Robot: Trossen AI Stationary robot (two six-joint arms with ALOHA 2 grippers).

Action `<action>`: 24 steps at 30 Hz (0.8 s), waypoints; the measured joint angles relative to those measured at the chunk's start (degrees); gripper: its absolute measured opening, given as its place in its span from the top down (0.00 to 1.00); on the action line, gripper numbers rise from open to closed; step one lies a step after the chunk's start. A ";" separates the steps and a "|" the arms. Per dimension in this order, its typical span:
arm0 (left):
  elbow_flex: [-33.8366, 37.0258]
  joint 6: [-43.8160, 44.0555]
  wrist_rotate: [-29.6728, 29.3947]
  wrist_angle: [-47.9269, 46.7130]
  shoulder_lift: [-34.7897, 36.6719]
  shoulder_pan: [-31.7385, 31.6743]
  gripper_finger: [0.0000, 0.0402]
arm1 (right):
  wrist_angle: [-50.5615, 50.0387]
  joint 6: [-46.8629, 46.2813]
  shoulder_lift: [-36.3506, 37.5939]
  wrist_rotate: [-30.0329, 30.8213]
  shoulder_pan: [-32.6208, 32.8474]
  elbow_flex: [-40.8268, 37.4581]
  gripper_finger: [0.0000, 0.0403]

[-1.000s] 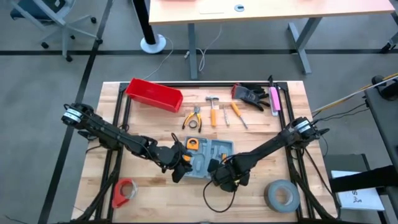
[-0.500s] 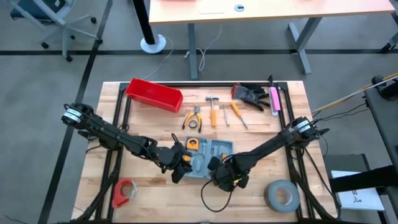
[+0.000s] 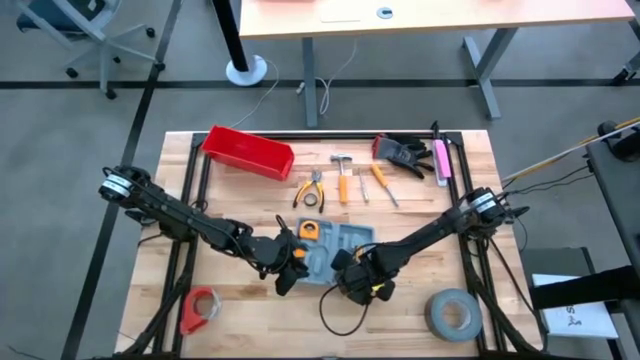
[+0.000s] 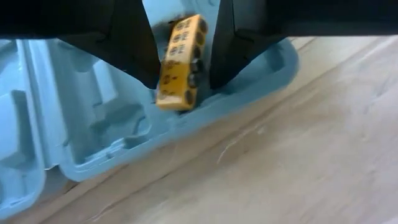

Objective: Prefit tool cases
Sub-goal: Remove the bottom yellow screwdriver bit set from the prefit tool case to the table

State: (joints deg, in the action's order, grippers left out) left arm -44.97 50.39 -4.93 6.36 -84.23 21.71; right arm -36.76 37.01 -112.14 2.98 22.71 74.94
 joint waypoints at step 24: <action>0.00 0.79 0.04 -0.08 0.00 0.34 0.72 | -3.65 -1.51 0.61 4.43 -0.27 1.87 0.94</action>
State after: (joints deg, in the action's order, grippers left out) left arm -44.97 51.18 -4.89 6.28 -84.23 22.05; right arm -40.41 35.50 -111.53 7.41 22.44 76.81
